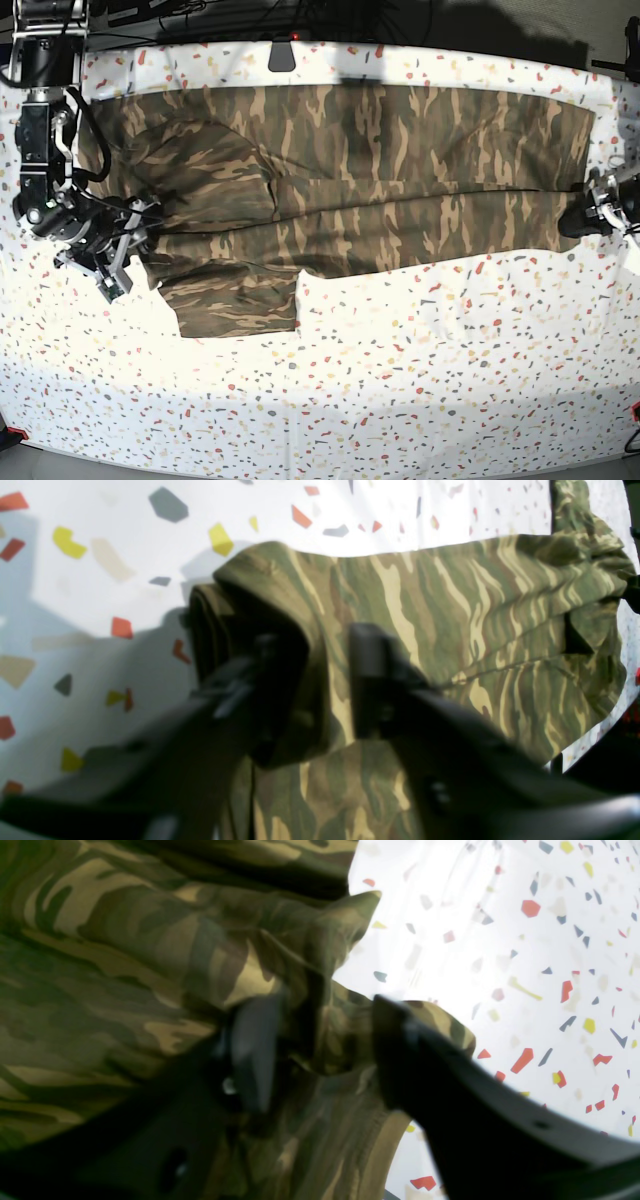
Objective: Fold the T-shirt properly
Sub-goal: 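Fold the shirt's hem side over toward the collar fold with both grippers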
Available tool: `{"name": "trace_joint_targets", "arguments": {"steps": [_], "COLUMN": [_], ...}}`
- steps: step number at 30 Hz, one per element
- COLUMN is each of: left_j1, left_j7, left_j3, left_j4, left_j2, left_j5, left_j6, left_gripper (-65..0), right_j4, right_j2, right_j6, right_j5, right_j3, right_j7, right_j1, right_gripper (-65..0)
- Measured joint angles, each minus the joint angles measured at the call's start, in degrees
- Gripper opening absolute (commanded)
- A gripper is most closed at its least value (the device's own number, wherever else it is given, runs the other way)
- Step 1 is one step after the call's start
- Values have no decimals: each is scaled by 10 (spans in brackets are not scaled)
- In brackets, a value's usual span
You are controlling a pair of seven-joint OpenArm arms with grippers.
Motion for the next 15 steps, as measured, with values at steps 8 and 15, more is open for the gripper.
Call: {"name": "trace_joint_targets", "arguments": {"steps": [8,15], "left_j1": [0,-2], "left_j7": [-10,-151], "left_j3": [0,0], "left_j4": [0,0], "left_j2": [20,50], "left_j5": [28,232], "left_j6": [0,0], "left_gripper": [-353,-353], "right_j4": [0,-41], "right_j2": [0,-24], "right_j6": [-12,-46], "right_j5": [112,105], "right_j3": [0,2], "right_j7": [6,33], "right_j1": [28,132], "right_gripper": [-303,-303]}}
